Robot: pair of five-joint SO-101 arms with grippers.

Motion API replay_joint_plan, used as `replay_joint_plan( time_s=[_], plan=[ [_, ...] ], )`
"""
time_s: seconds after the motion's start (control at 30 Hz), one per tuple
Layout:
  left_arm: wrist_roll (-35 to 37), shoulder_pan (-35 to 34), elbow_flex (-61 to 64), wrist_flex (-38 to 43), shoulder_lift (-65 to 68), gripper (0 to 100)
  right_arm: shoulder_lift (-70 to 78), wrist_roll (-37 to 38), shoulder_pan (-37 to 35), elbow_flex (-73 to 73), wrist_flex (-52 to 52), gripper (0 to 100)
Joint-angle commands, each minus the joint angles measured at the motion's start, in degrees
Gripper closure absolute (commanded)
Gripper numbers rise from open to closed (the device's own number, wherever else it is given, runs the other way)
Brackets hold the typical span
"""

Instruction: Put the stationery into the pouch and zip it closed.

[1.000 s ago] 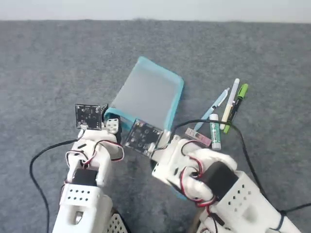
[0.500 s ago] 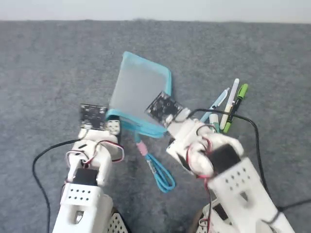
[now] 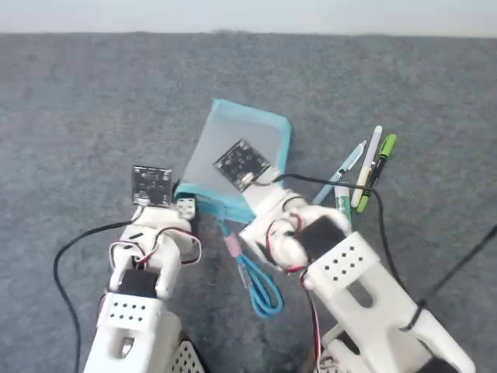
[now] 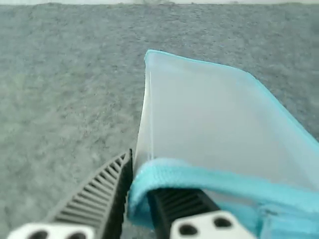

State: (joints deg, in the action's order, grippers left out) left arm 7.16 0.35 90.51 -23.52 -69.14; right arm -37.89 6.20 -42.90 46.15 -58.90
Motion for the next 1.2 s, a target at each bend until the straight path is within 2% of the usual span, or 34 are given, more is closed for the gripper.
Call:
replay_joint_plan(
  time_s=[0.0, 0.13, 0.23, 0.5, 0.73, 1.0, 1.17],
  plan=[
    [4.22, -1.14, -4.88, 2.02, 0.53, 99, 0.31, -3.25, -5.05, 2.20, 5.67, 88.8],
    [4.40, -0.88, -4.97, 2.02, 0.26, 99, 0.31, -4.22, -9.80, 3.52, 7.52, 75.3],
    [4.40, -1.32, -5.76, 2.02, 0.53, 99, 0.57, -4.66, -10.15, 4.04, 8.92, 72.0],
    [4.40, -1.41, -6.11, 2.02, 0.53, 99, 10.95, -4.66, -9.27, 4.31, 17.71, 83.0],
    [4.40, -1.41, -6.02, 2.02, 0.53, 99, 16.13, -4.66, -3.21, 2.81, 22.90, 82.5],
    [4.31, -1.32, -5.85, 2.02, 0.53, 99, 15.96, -4.13, -2.42, 2.73, 22.64, 97.8],
    [4.31, -1.32, -5.85, 2.02, 0.62, 99, 9.36, 0.09, 4.09, 0.35, 11.56, 99.2]
  ],
)
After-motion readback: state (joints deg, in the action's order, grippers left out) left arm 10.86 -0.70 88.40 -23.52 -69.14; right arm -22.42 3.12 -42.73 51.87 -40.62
